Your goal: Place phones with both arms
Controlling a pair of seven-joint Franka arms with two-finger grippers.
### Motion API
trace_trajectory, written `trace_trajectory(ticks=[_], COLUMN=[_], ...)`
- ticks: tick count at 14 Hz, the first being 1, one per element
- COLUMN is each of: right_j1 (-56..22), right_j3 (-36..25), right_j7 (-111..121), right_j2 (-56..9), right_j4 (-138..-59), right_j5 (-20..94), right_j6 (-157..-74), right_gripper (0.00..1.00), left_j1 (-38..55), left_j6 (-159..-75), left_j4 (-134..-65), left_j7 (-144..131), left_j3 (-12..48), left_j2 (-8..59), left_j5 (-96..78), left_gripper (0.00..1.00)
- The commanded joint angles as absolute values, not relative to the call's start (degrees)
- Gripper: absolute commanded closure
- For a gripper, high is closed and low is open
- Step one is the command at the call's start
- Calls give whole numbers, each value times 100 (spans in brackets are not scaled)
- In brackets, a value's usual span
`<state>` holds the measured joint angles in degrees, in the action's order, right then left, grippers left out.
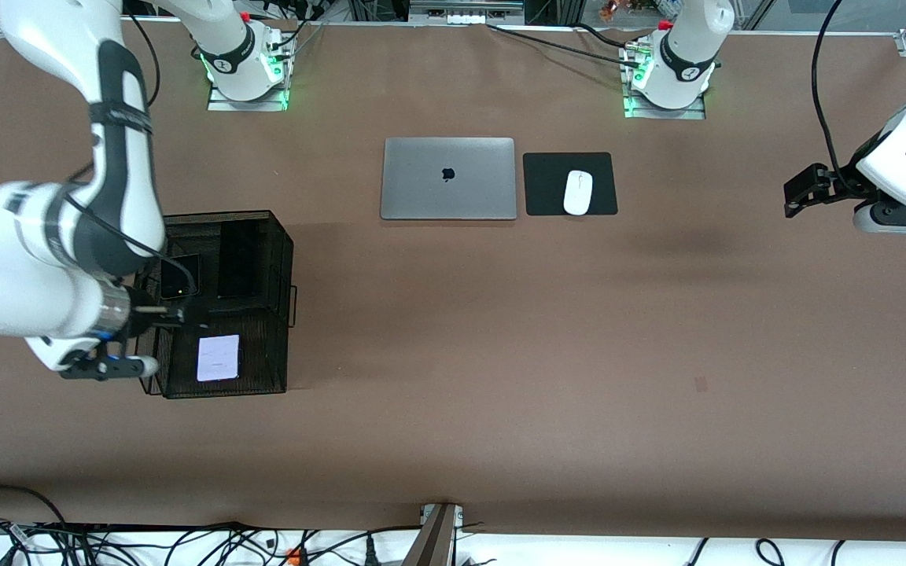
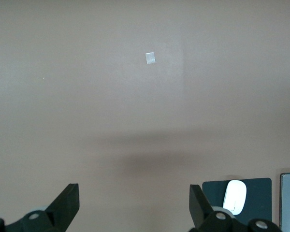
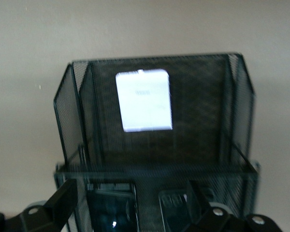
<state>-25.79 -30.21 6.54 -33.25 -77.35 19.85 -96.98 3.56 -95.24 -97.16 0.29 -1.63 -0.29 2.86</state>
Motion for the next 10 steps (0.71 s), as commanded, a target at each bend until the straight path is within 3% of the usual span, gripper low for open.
trace_trajectory(ticks=[1,3,6,10], right_j1=[-2637,-2375,-1234,-20], right_j3=[-2936,-2429,-1217,-247], right_j7=[555,204,18,9], right_j2=[-2465,-1752,-969,-344], right_j4=[-8443,-8945,-9377,-9404], right_j5=[1400,663,98,-184], right_j6=[-9536,-9536,-9492,-8931], right_gripper=[0,0,0,0], left_j1=[334,325,325,325], left_j6=[-9396,-9395,-9404,-9404], left_j4=[-9562,-9562,-9562,-9562], left_j7=[141,149,535,606], left_j3=[-193,-202,-202,-202], left_j2=[26,26,26,26], left_j5=[185,193,193,202], left_gripper=[0,0,0,0])
